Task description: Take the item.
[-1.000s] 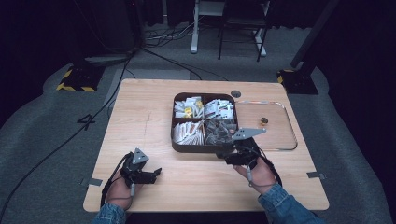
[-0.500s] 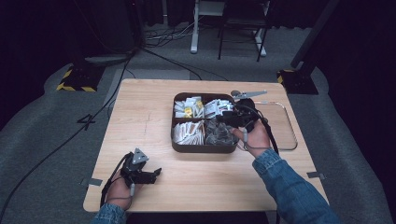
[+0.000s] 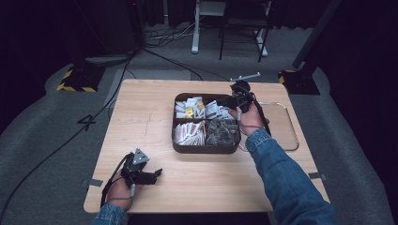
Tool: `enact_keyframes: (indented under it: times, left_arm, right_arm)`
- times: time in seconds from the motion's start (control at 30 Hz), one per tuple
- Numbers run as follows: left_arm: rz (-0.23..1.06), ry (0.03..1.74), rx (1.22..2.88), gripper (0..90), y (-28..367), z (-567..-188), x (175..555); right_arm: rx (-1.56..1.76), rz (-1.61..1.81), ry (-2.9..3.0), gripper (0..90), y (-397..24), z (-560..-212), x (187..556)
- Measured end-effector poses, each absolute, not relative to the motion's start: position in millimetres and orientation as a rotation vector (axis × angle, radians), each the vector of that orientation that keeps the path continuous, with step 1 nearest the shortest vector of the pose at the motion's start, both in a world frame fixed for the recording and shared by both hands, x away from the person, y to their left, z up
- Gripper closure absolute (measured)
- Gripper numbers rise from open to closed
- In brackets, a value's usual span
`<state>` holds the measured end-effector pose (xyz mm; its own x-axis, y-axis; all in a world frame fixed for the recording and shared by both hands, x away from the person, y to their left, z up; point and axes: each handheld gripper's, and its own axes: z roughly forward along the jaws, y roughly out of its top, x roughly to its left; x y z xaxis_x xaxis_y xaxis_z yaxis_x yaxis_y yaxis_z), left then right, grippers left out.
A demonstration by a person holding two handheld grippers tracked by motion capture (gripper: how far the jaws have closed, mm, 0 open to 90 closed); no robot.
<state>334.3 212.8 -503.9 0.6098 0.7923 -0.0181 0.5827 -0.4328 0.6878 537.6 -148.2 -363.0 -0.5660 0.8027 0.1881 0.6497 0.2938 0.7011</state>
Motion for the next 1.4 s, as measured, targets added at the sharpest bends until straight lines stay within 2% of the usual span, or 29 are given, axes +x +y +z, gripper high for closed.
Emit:
enact_keyframes:
  times: [0.2,0.5,0.77,1.23,1.4]
  left_arm:
    - [0.410,1.080,2.166,15.3,213,-504,334]
    - [0.412,1.078,2.165,15.3,213,-504,334]
    - [0.411,1.078,2.166,15.3,213,-504,334]
    - [0.411,1.079,2.167,15.3,213,-504,334]
    - [0.411,1.078,2.166,15.3,213,-504,334]
  right_arm:
    - [1.512,1.100,2.389,55.8,-142,-381,570]
    - [1.644,1.052,2.382,59.8,-141,-407,590]
    - [1.698,0.994,2.437,64.3,-138,-424,594]
    - [1.719,1.004,2.445,65.3,-124,-435,595]
    - [1.722,0.954,2.459,71.3,-116,-443,597]
